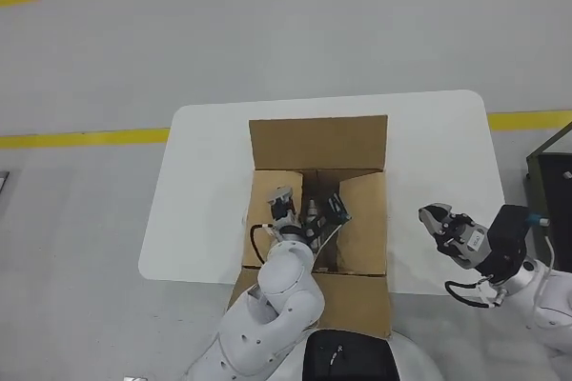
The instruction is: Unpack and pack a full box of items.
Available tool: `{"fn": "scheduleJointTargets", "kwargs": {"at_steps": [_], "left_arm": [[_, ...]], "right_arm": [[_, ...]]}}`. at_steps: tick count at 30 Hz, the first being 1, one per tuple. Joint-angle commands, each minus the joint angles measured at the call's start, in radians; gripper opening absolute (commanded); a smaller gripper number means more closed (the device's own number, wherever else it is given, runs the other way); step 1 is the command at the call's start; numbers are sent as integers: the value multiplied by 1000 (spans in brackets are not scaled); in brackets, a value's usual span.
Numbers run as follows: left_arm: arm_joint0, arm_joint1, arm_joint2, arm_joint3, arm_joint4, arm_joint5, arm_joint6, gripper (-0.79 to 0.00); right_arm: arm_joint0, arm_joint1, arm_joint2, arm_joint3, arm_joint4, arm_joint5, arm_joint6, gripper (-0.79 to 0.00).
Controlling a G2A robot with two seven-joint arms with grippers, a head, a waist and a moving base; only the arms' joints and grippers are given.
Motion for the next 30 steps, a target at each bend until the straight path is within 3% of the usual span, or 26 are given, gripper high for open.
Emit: {"fn": "scheduleJointTargets", "kwargs": {"at_steps": [1,7,17,30], "left_arm": [[6,-3,-7,-8,5,4,0,-785],[33,-12,-59,-35,-102,17,65,-785],[84,-22,-179,-94,-274,131,171,-785],[130,-27,-255,-210,-330,165,213,-785]], "right_arm": [[3,-1,0,3,1,1,1,-785],[27,-3,-12,19,1,1,16,-785],[112,-1,7,42,37,-7,82,-785],[228,0,-130,96,118,-76,326,-785]]}}
